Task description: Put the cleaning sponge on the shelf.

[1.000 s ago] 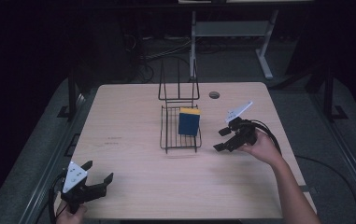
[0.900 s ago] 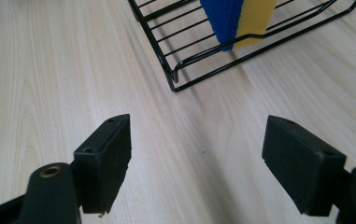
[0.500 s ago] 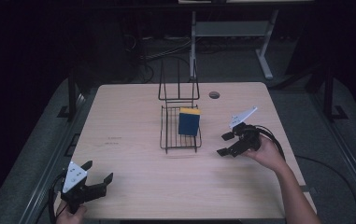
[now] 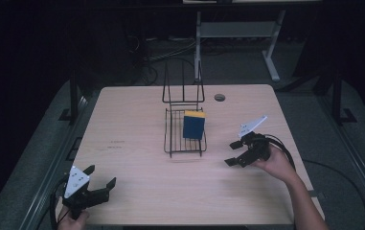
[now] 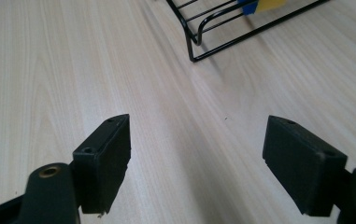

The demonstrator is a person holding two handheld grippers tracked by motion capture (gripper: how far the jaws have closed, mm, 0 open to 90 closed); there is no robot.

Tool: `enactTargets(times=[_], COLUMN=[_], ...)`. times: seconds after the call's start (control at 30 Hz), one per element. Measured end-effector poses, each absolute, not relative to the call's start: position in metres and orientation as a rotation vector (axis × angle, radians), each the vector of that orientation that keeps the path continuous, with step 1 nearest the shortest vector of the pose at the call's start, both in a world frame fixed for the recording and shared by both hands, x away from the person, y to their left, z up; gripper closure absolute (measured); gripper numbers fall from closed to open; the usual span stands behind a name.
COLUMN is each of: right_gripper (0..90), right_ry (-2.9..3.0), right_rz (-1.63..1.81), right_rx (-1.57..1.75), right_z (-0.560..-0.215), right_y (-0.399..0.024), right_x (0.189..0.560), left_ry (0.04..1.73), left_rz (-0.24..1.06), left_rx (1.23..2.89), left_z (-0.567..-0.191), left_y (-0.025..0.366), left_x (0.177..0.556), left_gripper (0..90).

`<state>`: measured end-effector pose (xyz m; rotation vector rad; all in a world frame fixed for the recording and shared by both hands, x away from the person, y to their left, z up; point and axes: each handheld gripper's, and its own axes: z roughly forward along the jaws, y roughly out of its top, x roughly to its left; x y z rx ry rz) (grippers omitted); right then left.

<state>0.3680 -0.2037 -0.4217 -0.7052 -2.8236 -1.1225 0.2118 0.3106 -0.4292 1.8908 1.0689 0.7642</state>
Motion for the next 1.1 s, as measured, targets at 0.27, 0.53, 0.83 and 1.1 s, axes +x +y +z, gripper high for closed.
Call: enactTargets(times=[0.27, 0.53, 0.83, 1.1], right_gripper=[23.0, 22.9, 22.9, 22.9], right_ry=[-2.831, -2.837, -2.828, -2.817], right_rz=[-1.122, -1.118, -1.121, -1.124], right_rx=[-0.697, -0.693, -0.703, -0.708], right_z=[-0.426, -0.432, -0.436, -0.44], right_y=[-0.207, -0.209, -0.213, -0.216], right_x=[0.36, 0.351, 0.344, 0.336], left_ry=[1.07, 1.066, 1.07, 1.067], left_rz=[0.766, 0.765, 0.764, 0.763], left_rx=[1.89, 1.89, 1.891, 1.897], left_z=[-0.429, -0.429, -0.429, -0.429], left_y=[0.311, 0.31, 0.31, 0.309], left_x=[0.212, 0.212, 0.212, 0.211], left_gripper=[14.1, 14.1, 14.1, 14.1])
